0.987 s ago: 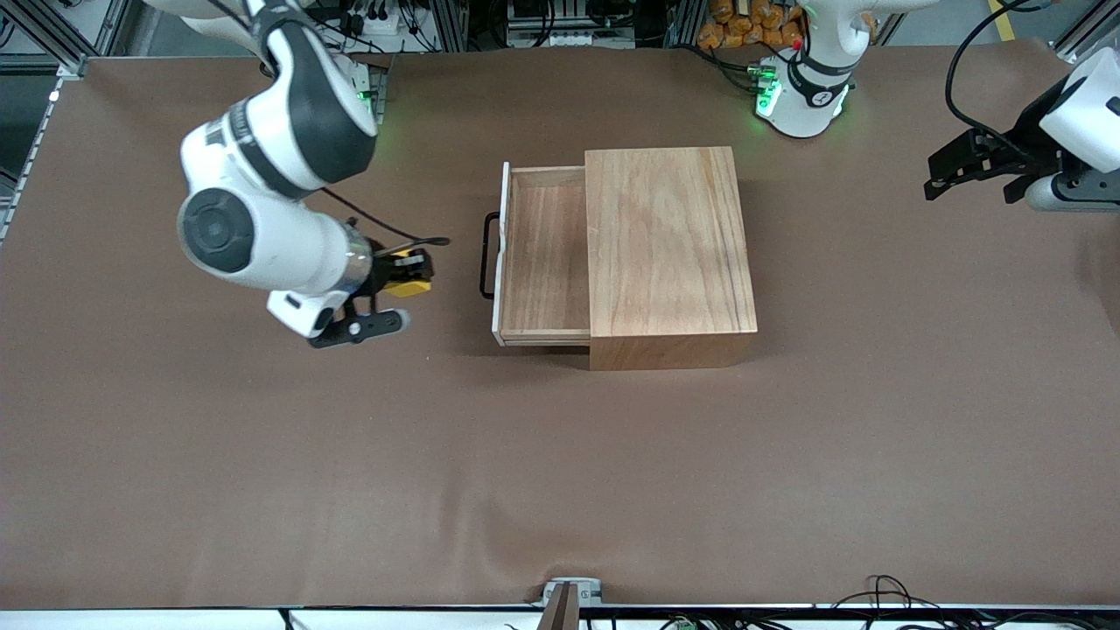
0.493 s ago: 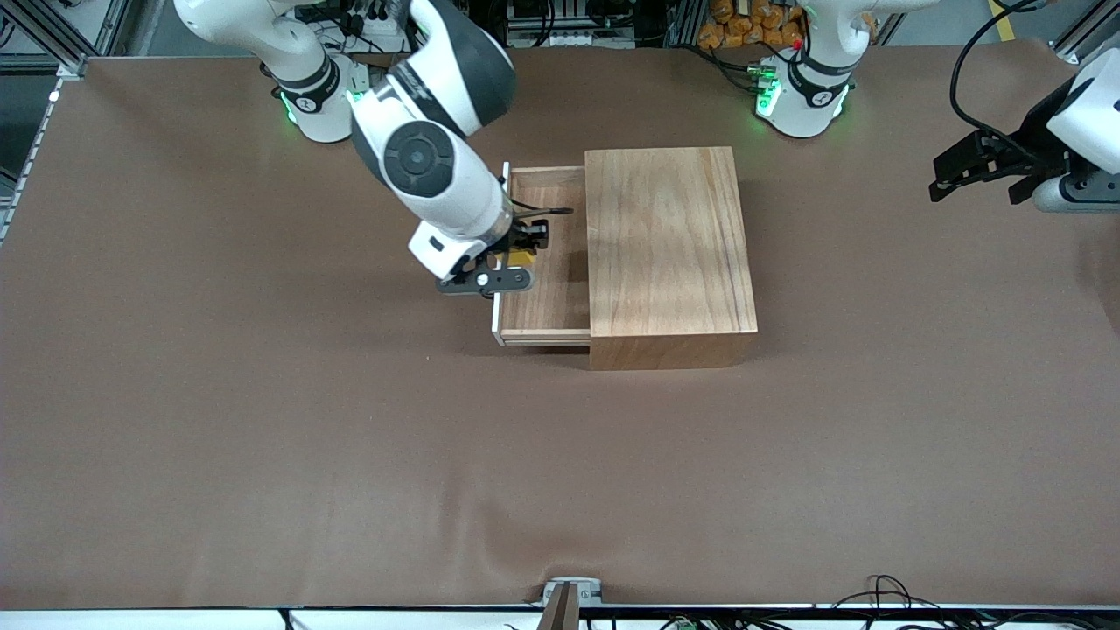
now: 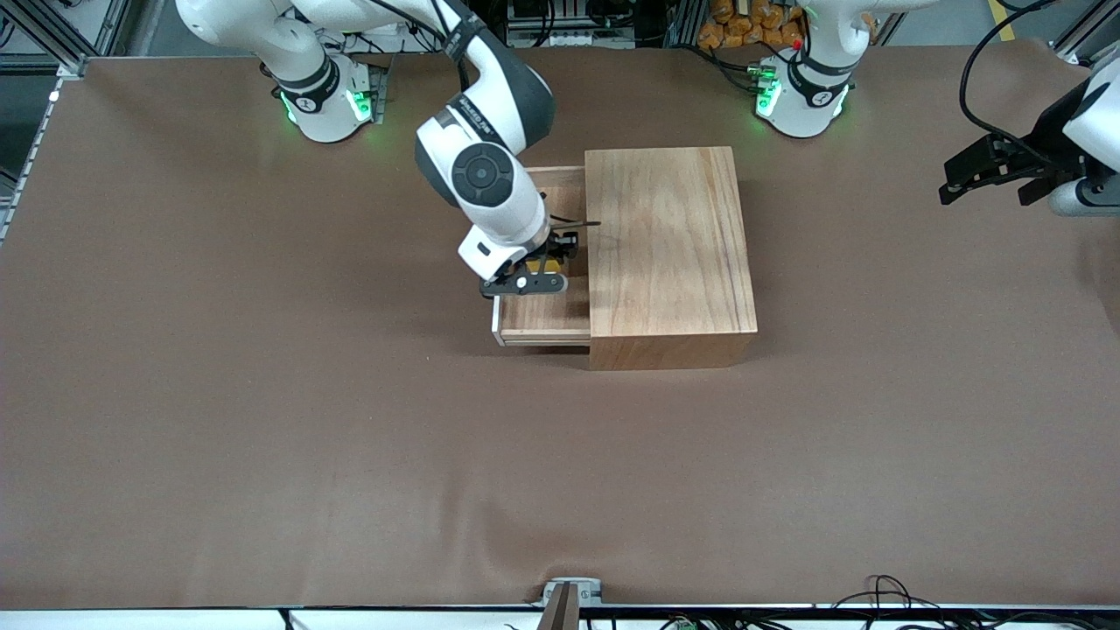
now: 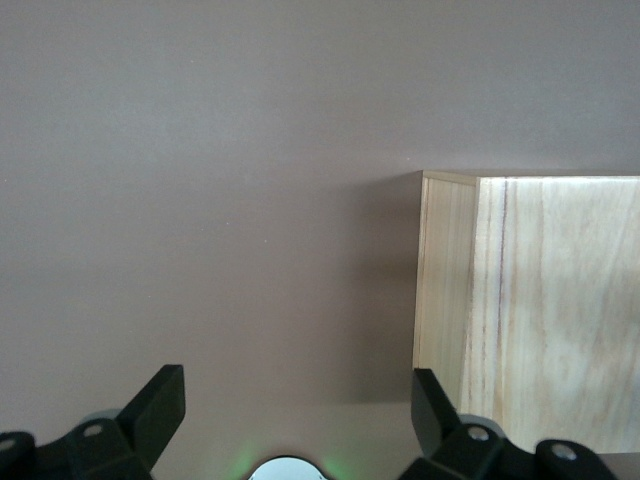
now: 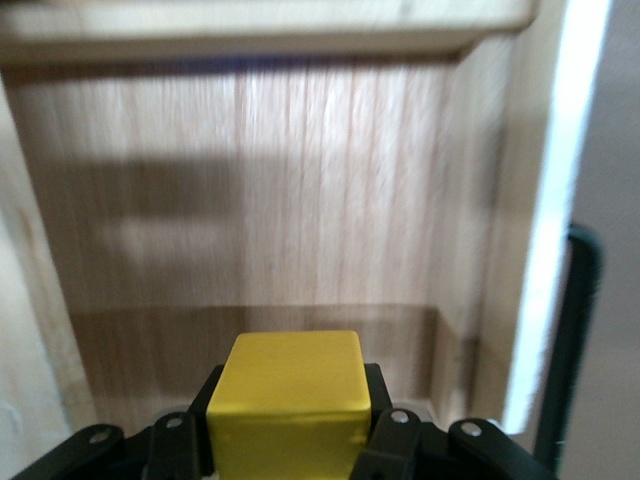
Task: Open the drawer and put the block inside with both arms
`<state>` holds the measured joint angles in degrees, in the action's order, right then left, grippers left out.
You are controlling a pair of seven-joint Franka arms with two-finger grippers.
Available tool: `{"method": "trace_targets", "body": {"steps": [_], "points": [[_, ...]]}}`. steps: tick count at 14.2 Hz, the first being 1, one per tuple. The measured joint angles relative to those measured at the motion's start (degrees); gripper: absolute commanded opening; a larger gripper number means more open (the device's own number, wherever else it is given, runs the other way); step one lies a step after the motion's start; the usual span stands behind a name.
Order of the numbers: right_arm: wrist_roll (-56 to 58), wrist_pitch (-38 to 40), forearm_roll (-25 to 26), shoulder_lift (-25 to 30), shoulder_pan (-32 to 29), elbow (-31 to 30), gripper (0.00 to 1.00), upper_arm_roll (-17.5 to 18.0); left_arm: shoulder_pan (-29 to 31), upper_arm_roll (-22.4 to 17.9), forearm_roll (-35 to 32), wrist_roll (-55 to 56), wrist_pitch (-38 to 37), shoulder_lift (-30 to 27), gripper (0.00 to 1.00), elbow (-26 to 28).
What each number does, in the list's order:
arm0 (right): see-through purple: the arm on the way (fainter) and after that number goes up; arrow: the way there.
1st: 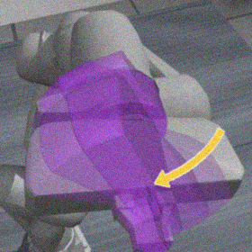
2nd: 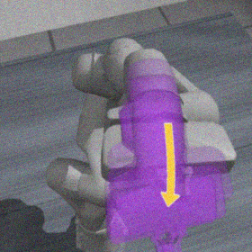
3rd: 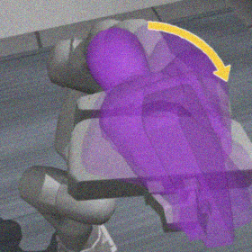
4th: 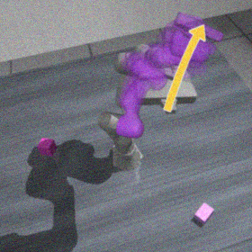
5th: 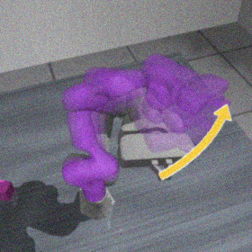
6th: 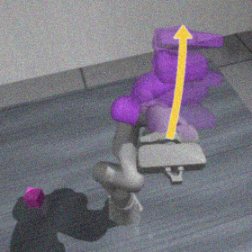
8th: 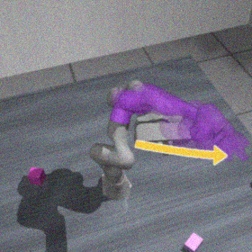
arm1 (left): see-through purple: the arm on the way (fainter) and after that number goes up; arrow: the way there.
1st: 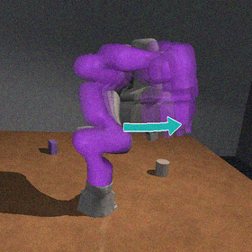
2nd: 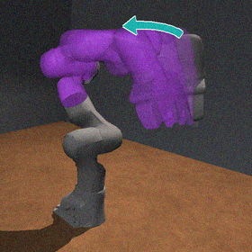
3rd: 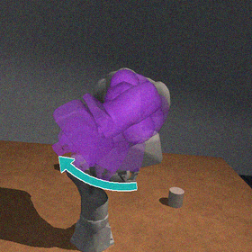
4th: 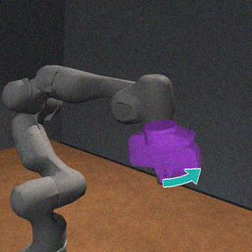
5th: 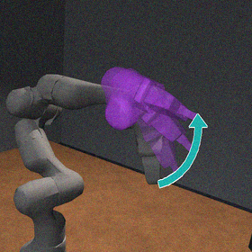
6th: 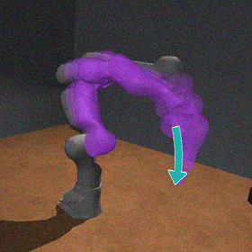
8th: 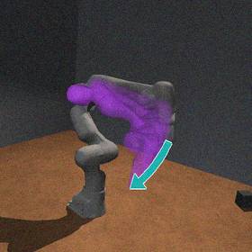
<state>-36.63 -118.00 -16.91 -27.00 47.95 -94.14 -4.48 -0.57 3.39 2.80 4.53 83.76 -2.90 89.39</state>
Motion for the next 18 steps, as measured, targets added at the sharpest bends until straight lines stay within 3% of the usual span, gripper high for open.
{"method": "trace_targets", "body": {"steps": [1,2,3,12,18], "points": [[-0.6,-0.1,0.0,-0.3,0.3,-0.1,0.33,0.0,0.1,0.0,0.0,0.0,0.1,0.0,1.00,0.0],[-1.4,-0.2,0.0,-0.5,0.3,-0.1,0.80,0.0,0.1,0.0,0.0,0.0,0.2,0.0,1.00,0.0],[-1.9,-0.2,0.0,-0.5,0.3,-0.1,1.00,-0.1,0.2,0.0,0.0,0.0,0.3,0.0,1.00,0.0],[-3.9,0.9,0.0,0.7,0.1,0.7,1.00,-1.2,0.3,0.0,0.0,0.0,0.4,0.0,1.00,-0.1],[-2.7,11.3,0.0,4.4,-6.3,4.2,1.00,-1.9,0.4,0.0,0.0,0.0,0.4,0.0,1.00,-0.1]]}}
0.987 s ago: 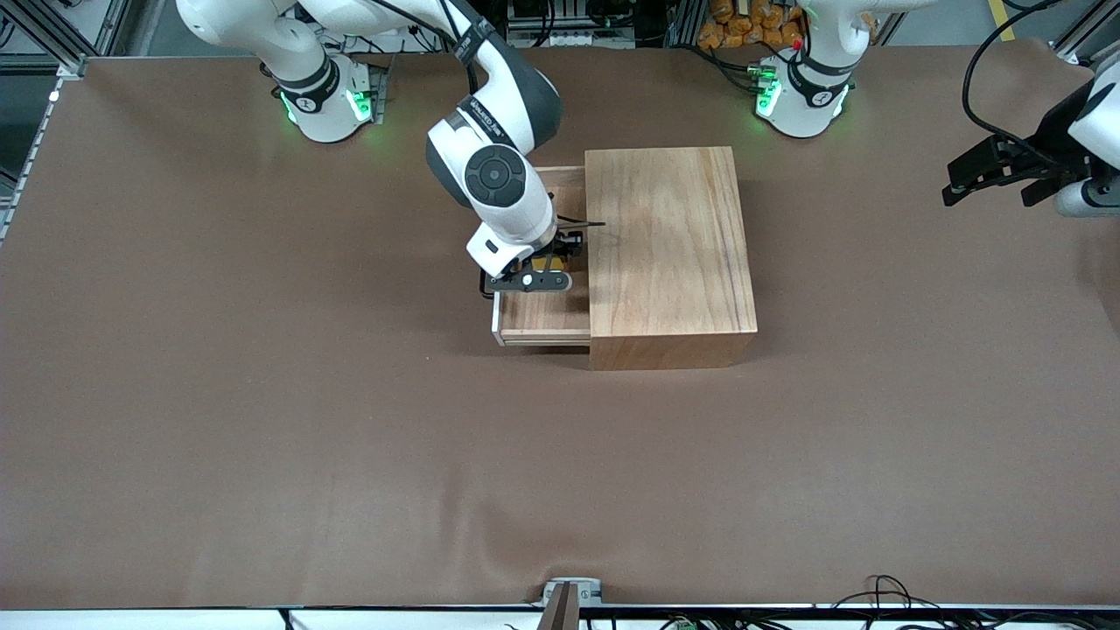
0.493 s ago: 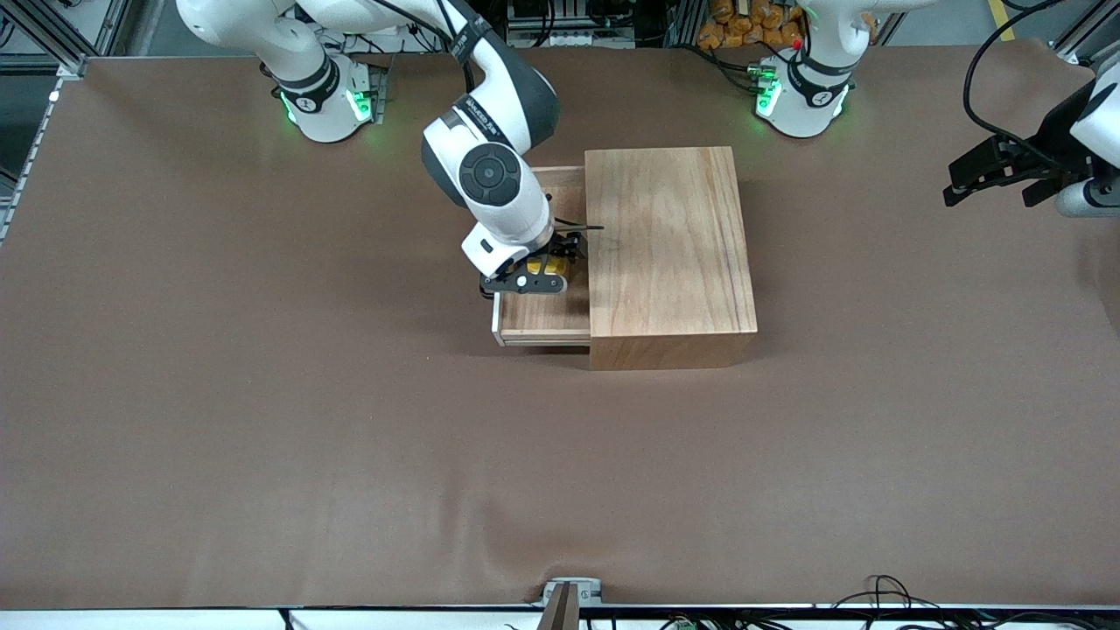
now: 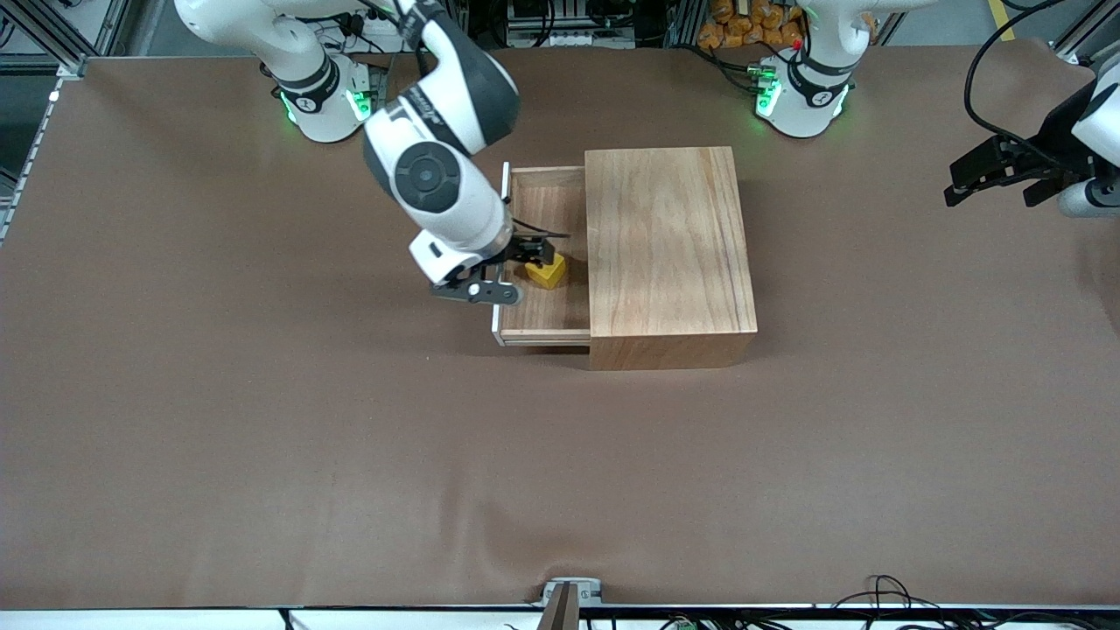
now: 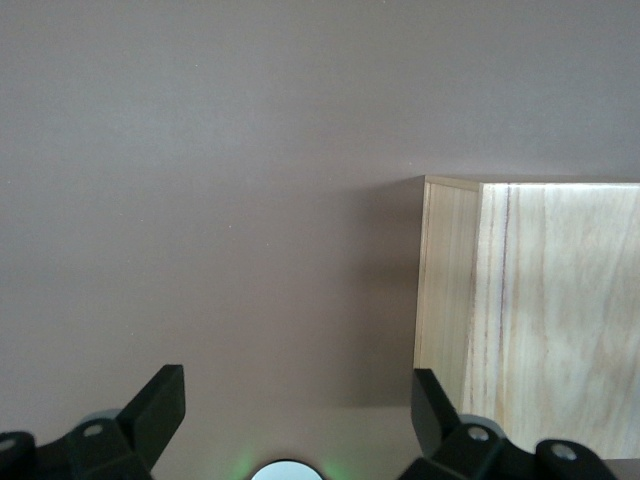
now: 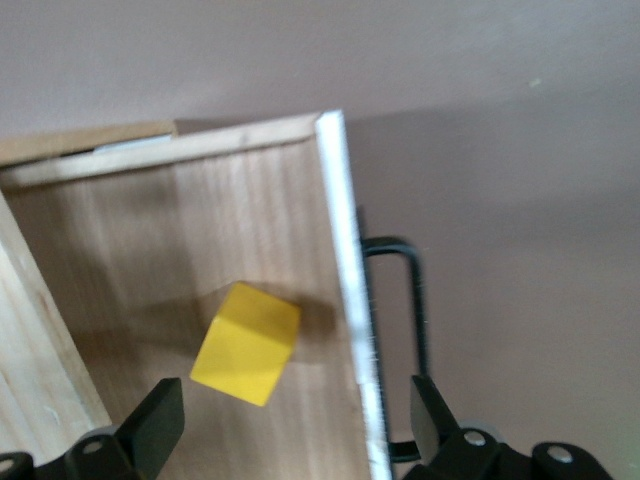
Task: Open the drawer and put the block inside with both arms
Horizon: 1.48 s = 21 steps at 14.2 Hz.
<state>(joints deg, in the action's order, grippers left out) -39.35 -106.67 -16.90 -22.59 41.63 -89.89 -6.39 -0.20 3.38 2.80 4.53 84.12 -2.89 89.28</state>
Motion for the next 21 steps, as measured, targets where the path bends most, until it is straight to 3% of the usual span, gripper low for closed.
{"method": "trace_targets", "body": {"steps": [8,15,17,21], "points": [[8.1,5.9,2.9,5.9,-9.4,1.6,1.00,-0.9,0.0,0.0,0.0,-0.1,0.0,0.0,1.00,0.0],[21.0,15.2,6.8,17.5,-21.1,1.8,1.00,-3.5,0.0,0.1,-2.4,-1.1,0.0,0.0,1.00,0.0],[27.0,17.0,8.6,19.2,-26.2,1.6,1.00,-2.3,0.0,0.1,-2.7,-1.1,0.0,0.0,1.00,0.0],[36.2,20.6,13.8,21.1,-38.9,1.3,1.00,4.5,0.0,0.1,-2.7,-1.1,0.0,0.0,1.00,0.0]]}}
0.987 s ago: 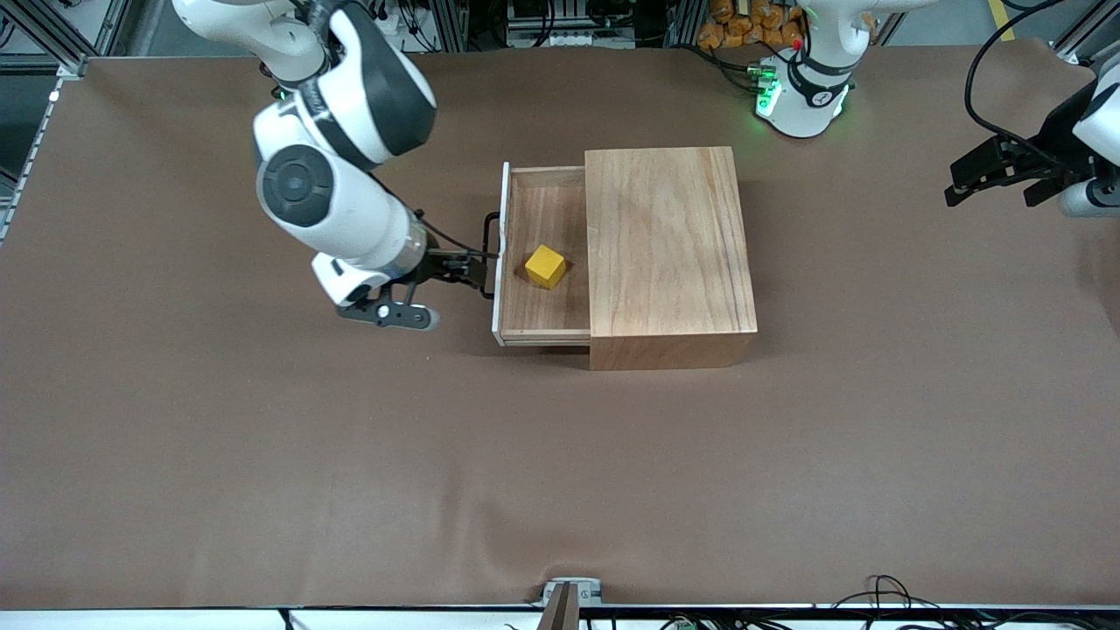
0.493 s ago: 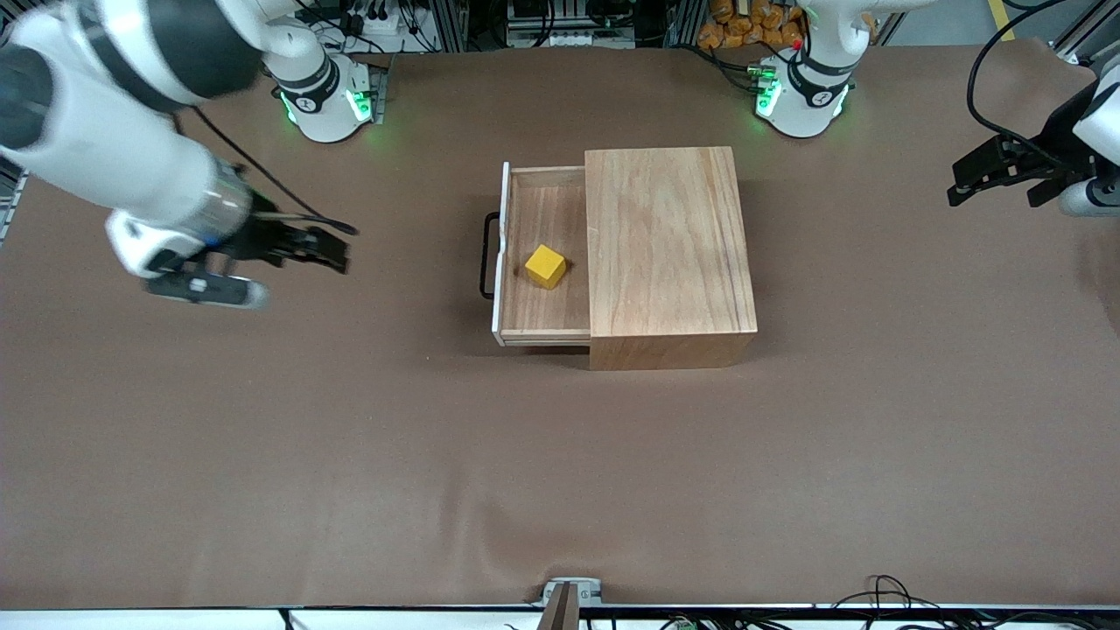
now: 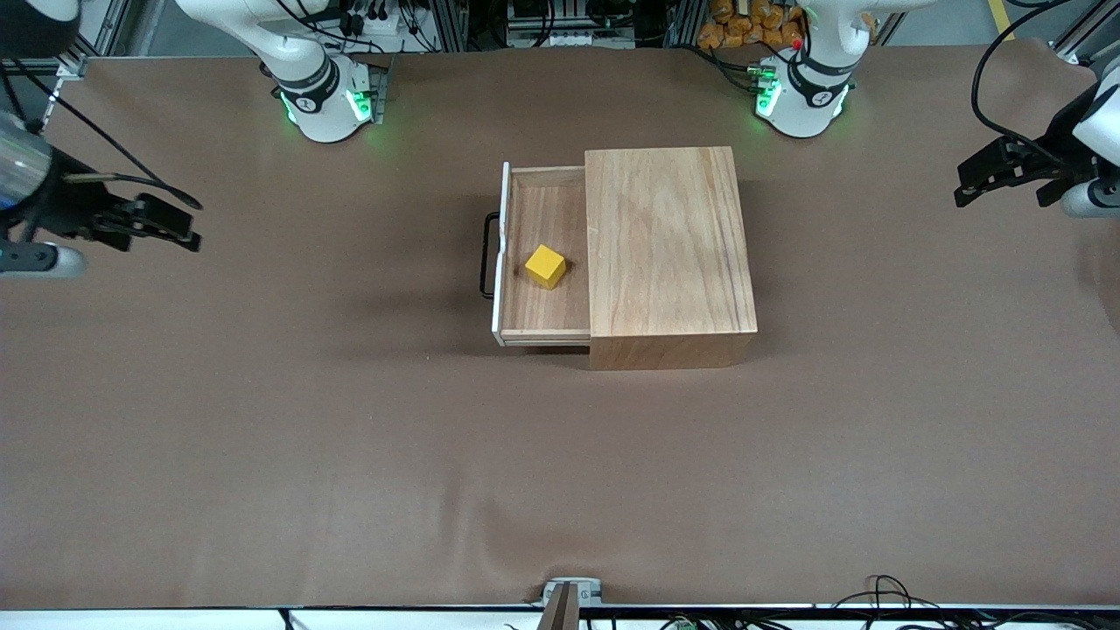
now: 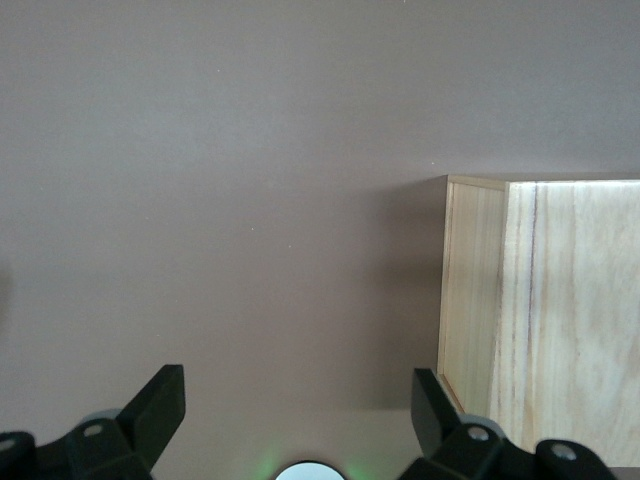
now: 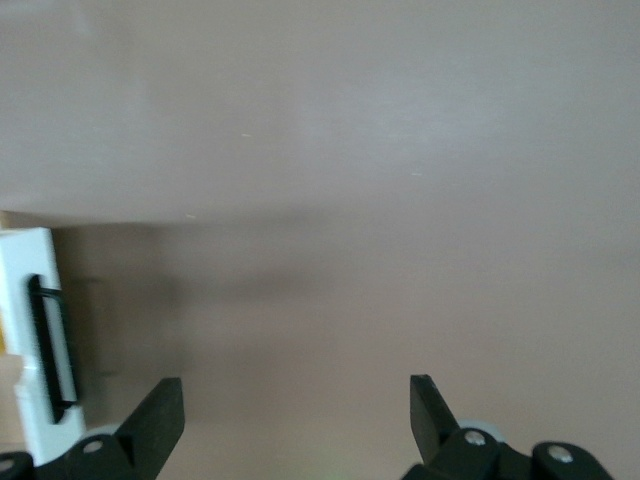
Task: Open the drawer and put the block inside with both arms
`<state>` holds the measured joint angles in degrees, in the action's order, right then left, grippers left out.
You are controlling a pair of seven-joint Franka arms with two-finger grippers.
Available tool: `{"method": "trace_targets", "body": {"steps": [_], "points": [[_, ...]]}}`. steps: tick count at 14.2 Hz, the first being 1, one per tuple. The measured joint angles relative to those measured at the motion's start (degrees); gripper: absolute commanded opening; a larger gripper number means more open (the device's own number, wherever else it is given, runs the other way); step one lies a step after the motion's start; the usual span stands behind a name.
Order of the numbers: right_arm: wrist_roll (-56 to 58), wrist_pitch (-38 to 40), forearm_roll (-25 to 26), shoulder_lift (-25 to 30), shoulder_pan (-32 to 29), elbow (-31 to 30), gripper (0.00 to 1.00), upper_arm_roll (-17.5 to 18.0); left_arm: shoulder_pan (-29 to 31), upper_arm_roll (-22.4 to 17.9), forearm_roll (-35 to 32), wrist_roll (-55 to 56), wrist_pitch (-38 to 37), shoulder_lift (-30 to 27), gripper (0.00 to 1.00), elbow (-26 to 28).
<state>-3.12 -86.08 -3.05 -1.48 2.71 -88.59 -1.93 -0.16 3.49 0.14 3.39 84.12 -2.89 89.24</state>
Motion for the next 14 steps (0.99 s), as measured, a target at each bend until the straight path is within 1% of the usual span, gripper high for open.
{"method": "trace_targets", "body": {"steps": [2,6,10,14], "points": [[2.6,0.9,2.0,1.4,-2.2,-0.3,1.00,0.6,0.0,0.0,0.0,0.0,0.0,0.0,1.00,0.0],[6.2,3.0,2.4,4.5,-5.5,-0.8,1.00,0.6,0.0,0.0,0.0,0.0,0.0,0.0,1.00,0.0],[6.5,5.2,2.6,6.2,-5.9,-1.1,1.00,0.7,0.0,0.0,0.0,0.0,0.0,0.0,1.00,0.0],[6.5,5.4,3.3,6.4,-5.9,-1.2,1.00,0.5,0.0,0.0,0.0,0.0,0.0,0.1,1.00,0.0]]}}
